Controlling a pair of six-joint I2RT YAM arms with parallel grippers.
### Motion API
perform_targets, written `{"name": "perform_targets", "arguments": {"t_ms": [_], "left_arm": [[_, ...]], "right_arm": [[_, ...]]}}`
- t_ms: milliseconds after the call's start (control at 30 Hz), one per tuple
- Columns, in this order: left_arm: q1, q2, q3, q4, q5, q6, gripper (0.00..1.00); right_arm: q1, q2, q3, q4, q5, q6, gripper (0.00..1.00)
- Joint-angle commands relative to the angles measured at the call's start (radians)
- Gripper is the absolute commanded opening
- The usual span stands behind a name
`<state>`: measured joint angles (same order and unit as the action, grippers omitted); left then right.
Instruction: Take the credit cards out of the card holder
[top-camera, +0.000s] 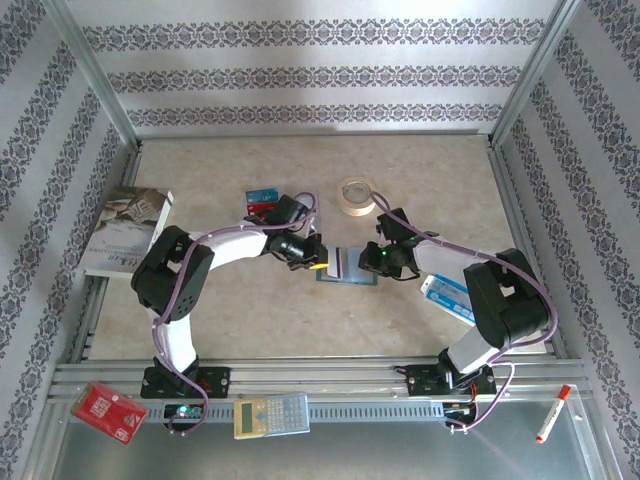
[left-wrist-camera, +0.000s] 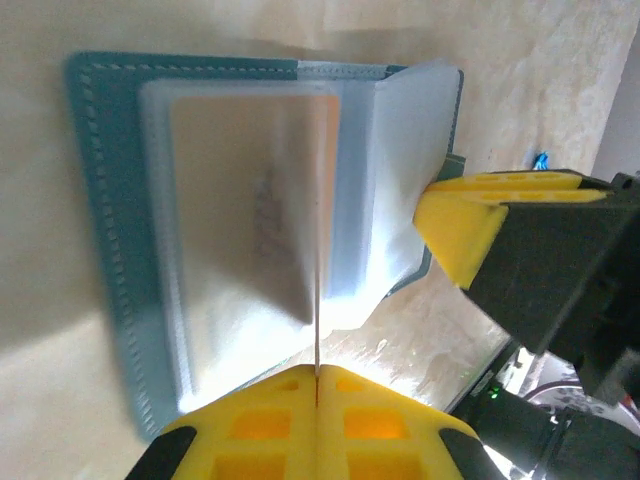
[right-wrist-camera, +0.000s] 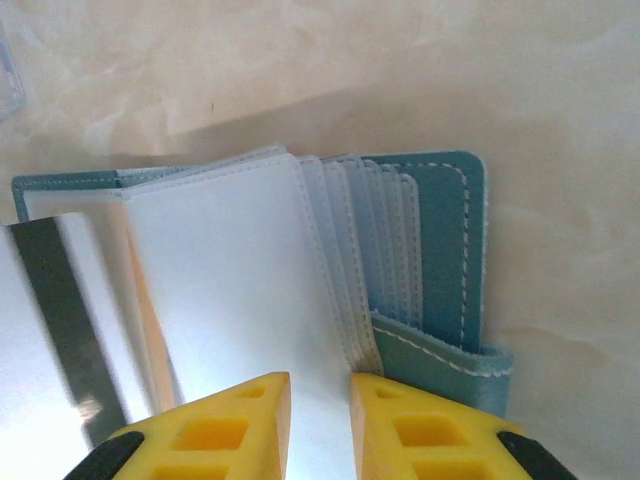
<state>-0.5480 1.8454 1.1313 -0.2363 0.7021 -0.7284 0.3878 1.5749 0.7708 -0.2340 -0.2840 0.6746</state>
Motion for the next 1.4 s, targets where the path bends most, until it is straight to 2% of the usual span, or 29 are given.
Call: {"name": "perform_targets", "arguments": {"t_ms": [0,133,300,433,533,767,900,1033,1233,1367], "left_arm": [[0.024,-0.069,0.043,-0.157,-0.039,0.138,0.00],[0.031,-0.120,0.072,-0.182,-0.044,0.191,0.00],[0.042,-0.163,0.083,-0.122,0.015,0.161,0.00],[0.049,-0.198,0.049,0.047,0.107,0.052,0.00],[0.057,-0.207,0.003,0.212,0.177,-0.064,0.00],[0.088,-0.212,-0.074,0.454,0.251,-0.235,0.00],[0.102,-0.206,-0.111,0.567,0.284,-0.310,0.00],[0.125,-0.207,-0.125,0.553,0.311,-0.300,0.00],[0.137,-0.210,-0.129,0.594,0.318,-0.325,0.00],[0.137,-0.217,-0.136,0.650,0.309,-0.365,0.00]], "right_arm": [[-0.013,-0.066,-0.026,0.022,0.000,-0.004,0.26],[-0.039,-0.167,-0.059,0.142,-0.083,0.008,0.32],[-0.089,-0.209,-0.096,0.353,-0.305,0.067,0.49],[-0.105,-0.171,-0.091,0.549,-0.479,0.167,0.63],[-0.106,-0.144,-0.087,0.701,-0.554,0.256,0.72],[-0.106,-0.103,-0.049,0.770,-0.595,0.314,0.74],[-0.106,-0.095,-0.042,0.845,-0.633,0.349,0.67],[-0.108,-0.115,-0.057,0.883,-0.602,0.370,0.51],[-0.094,-0.132,-0.049,0.892,-0.623,0.385,0.24],[-0.080,-0.136,-0.044,0.894,-0.611,0.400,0.11]]}}
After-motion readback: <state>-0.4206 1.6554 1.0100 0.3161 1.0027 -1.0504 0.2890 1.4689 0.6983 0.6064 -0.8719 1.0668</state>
